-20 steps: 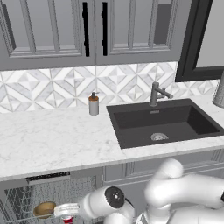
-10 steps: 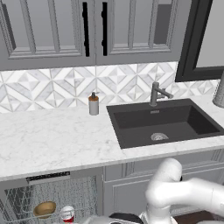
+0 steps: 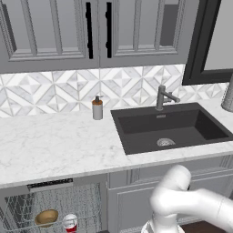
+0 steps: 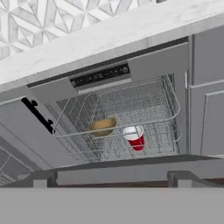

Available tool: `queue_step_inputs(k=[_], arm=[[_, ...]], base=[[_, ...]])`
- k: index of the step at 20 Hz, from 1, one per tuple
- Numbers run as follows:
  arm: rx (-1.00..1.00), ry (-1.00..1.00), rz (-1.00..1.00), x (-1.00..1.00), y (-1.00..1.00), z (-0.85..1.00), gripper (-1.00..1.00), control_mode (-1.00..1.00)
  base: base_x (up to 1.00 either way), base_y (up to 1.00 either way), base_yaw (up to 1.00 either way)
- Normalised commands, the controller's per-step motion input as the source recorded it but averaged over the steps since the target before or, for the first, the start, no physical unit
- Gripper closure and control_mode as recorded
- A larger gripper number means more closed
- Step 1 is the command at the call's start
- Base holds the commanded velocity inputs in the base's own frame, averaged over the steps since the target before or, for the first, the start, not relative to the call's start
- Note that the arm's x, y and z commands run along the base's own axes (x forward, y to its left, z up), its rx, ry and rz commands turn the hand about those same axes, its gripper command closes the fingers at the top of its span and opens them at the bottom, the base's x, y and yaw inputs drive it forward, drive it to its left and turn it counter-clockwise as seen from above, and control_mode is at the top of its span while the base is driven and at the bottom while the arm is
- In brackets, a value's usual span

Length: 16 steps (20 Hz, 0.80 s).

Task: Pick up the cup and bowl from the counter, place them in the dishwasher, and close the dishwasher door.

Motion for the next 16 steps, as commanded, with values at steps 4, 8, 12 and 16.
queue_step_inputs(k=[4, 8, 12, 16], arm=[[-0.13, -0.14, -0.04, 0.04, 0.08, -0.95, -1.00, -1.00], [-0.11, -0.18, -0.04, 0.01, 0.30, -0.84, -1.00, -1.00], [-0.11, -0.17, -0.06, 0.00, 0.25, -0.63, -1.00, -1.00], [-0.08, -0.21, -0.05, 0.14, 0.29, -0.68, -1.00, -1.00]], base=[[0.00, 0.00, 0.00], [0.00, 0.00, 0.00], [0.00, 0.00, 0.00], [0.00, 0.00, 0.00]])
